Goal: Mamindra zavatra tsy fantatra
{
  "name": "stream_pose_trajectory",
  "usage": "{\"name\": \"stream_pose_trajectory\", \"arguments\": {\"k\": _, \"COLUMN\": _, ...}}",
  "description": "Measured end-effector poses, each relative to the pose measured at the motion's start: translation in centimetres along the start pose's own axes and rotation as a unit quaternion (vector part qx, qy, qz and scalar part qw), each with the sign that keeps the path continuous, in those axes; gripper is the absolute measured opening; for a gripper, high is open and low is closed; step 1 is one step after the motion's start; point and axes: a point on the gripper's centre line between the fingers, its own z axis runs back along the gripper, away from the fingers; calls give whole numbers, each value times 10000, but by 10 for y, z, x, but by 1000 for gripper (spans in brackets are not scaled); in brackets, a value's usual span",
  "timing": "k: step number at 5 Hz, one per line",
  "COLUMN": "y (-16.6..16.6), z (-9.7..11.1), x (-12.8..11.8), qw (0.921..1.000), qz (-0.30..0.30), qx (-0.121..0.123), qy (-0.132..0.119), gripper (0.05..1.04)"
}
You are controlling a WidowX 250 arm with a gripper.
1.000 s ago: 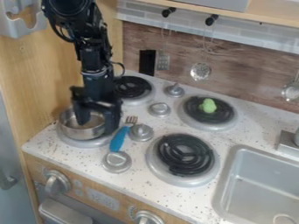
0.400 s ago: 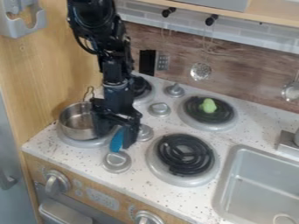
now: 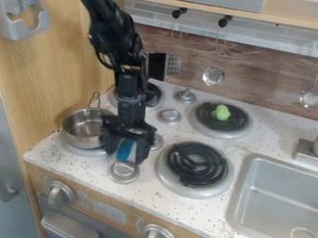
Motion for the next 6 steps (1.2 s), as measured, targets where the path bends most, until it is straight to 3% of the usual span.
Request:
{"name": "stream_pose_trajectory", "arguments": {"k": 2, "y": 8, "z": -6, "x": 16, "qw": 9997, "qz": 211, "qx": 47, "qy": 69, "gripper": 945}}
{"name": "stream_pose_trajectory", "arguments": {"k": 4, "y": 9, "z": -16, "x": 16, "qw": 9992, "qz": 200, "qx": 336, "qy": 112, "gripper": 445}}
{"name": "stream_pose_trajectory", "arguments": {"k": 6, "y": -9, "z": -13, "x": 6, "qw": 9989, "qz": -81, "qx": 457, "qy": 111, "gripper": 427}}
